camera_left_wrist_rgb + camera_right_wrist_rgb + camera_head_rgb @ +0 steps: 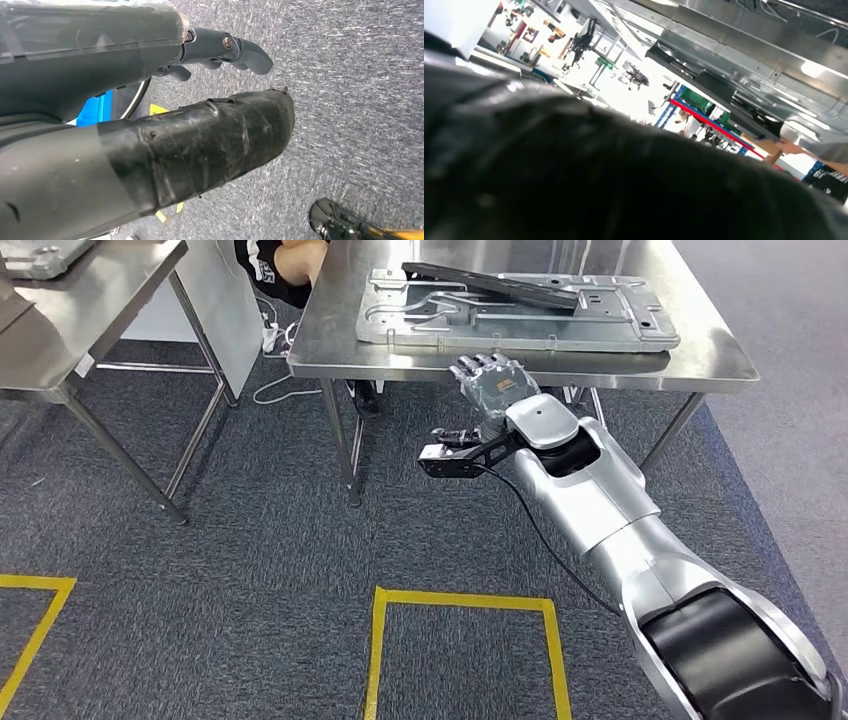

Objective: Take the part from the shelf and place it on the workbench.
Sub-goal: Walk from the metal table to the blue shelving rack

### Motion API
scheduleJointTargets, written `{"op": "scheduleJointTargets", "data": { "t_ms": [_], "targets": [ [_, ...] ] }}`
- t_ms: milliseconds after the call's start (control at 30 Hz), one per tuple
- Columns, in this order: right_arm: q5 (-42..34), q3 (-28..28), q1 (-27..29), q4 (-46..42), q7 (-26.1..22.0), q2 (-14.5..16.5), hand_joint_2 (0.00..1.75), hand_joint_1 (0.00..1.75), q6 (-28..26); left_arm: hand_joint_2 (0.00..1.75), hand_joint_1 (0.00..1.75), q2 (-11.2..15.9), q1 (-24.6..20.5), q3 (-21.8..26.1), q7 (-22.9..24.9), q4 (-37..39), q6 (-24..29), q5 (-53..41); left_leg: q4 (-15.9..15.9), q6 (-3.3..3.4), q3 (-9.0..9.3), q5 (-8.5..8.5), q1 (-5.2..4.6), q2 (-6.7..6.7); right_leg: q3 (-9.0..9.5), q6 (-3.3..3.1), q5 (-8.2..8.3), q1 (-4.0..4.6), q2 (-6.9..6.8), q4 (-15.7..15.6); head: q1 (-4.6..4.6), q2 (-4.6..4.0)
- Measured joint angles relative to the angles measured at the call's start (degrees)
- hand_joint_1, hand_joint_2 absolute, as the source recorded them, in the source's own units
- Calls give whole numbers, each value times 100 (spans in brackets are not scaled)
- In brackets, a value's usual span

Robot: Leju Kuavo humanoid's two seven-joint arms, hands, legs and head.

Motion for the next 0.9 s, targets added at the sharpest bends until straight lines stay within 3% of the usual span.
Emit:
{"op": "scheduleJointTargets", "data": {
  "t_ms": [67,167,267,300,333,367,433,500,600,667,700,800,833,867,900],
  "targets": [
    [0,0,-4,0,1,1,0,0,0,0,0,-10,-3,0,0,1,0,0,-14,-54,-10,16,-7,-2,57,-25,-5,32,1,-144,-1,0],
    [0,0,-11,-4,1,5,0,0,-2,0,0,-6,-3,0,0,-1,1,0,118,-131,-73,-112,-8,-8,93,-107,37,-26,-3,-271,-1,0],
    [0,0,-12,-5,1,10,0,0,-1,0,0,-4,0,0,0,0,1,0,1105,-183,-518,-627,8,-11,108,-166,60,-33,-9,-309,-2,0],
    [0,0,0,-4,0,11,0,0,-1,0,0,-5,0,0,0,1,0,0,1429,-199,-674,-725,14,-10,105,-167,58,-28,-9,-304,-2,0],
    [0,0,12,-3,-1,11,0,0,0,0,0,-7,1,0,0,1,0,0,1577,-212,-752,-712,18,-10,104,-165,53,-25,-8,-294,-2,0],
    [0,0,19,-2,-1,11,0,0,0,0,0,-6,2,0,0,0,0,0,1500,-219,-721,-585,23,-8,103,-160,45,-26,-7,-279,-2,0],
    [0,0,18,-2,-1,11,0,0,-1,0,0,5,5,0,0,-1,0,0,788,-216,-389,-185,31,-5,103,-134,10,-35,-4,-232,-2,0],
    [0,0,9,-2,1,10,0,0,-1,0,0,13,8,0,0,-1,0,0,182,-185,-78,14,13,-13,82,-88,-19,-25,0,-185,-2,0],
    [0,0,6,-3,0,10,0,0,-2,0,0,13,-4,0,0,1,0,0,37,-112,-27,5,-9,-25,59,-15,-15,-2,2,-162,-2,0],
    [0,0,-5,-4,1,10,0,0,-3,0,0,11,-8,-1,0,1,0,0,-10,-49,-15,25,11,-16,8,38,-117,-10,3,-37,-1,0],
    [0,0,-11,-5,1,9,0,0,-3,0,0,10,-7,-1,0,1,0,0,-32,-11,-9,39,23,-9,-83,62,-254,-14,3,169,-1,0],
    [0,0,9,-1,1,4,0,0,1,0,0,14,2,0,0,1,1,0,-32,38,-19,45,17,2,-582,107,-742,-35,1,1235,1,0],
    [0,0,23,0,1,3,0,0,2,0,0,16,4,0,0,1,1,0,-26,40,-23,43,13,0,-688,113,-766,-41,0,1448,1,0],
    [0,0,32,0,1,3,0,0,2,0,0,19,5,0,0,1,1,0,-18,41,-24,40,12,-3,-695,109,-677,-45,0,1451,1,0],
    [0,0,33,0,1,2,0,0,2,0,0,20,3,0,0,1,1,0,-9,38,-21,35,11,-8,-590,95,-494,-47,0,1227,1,0]
  ]
}}
